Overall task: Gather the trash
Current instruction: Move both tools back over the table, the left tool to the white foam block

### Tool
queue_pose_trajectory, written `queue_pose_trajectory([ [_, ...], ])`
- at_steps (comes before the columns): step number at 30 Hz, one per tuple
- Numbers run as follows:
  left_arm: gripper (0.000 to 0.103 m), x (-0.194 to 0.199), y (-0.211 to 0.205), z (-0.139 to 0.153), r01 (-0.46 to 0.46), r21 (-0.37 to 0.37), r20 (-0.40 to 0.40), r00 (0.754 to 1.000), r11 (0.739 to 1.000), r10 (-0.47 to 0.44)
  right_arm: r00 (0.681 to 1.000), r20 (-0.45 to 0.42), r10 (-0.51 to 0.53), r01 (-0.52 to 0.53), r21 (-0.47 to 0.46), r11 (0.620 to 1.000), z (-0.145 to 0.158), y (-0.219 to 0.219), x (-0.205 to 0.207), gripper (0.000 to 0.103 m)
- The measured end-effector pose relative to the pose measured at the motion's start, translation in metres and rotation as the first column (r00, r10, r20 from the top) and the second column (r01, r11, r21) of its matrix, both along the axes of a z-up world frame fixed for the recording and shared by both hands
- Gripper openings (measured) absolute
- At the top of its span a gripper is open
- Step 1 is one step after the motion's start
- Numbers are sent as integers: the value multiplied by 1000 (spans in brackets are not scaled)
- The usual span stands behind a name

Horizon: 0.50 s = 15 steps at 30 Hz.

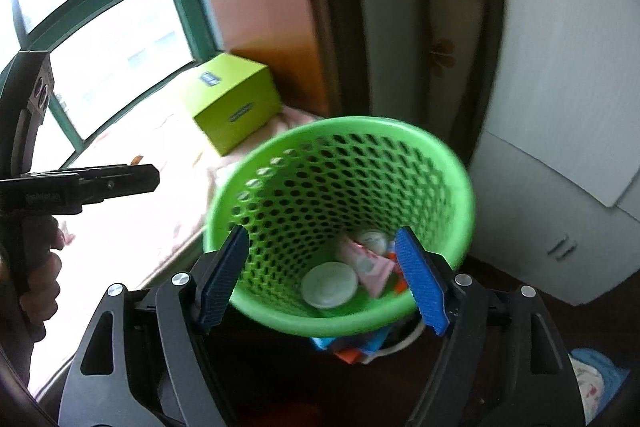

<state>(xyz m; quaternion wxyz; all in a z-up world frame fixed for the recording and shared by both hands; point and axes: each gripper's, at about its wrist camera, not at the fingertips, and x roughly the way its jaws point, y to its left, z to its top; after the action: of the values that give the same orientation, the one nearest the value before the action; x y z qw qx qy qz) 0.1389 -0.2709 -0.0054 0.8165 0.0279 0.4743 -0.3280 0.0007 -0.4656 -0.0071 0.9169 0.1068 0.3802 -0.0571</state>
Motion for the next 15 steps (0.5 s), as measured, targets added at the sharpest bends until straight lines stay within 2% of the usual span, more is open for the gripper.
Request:
queue_pose_trajectory([
  [4, 93, 5, 46, -2, -90, 17, 12, 996, 996, 90, 998, 0, 59, -59, 13, 998, -2, 28, 13, 78],
  [9, 93, 12, 111, -10, -225, 31, 13, 974, 974, 225, 991, -7, 136, -136, 20, 990, -6, 64, 30, 78],
  [15, 93, 23, 200, -22, -408, 58, 5, 913, 911, 409, 974, -12, 226, -226, 28, 974, -11, 108, 50, 78],
])
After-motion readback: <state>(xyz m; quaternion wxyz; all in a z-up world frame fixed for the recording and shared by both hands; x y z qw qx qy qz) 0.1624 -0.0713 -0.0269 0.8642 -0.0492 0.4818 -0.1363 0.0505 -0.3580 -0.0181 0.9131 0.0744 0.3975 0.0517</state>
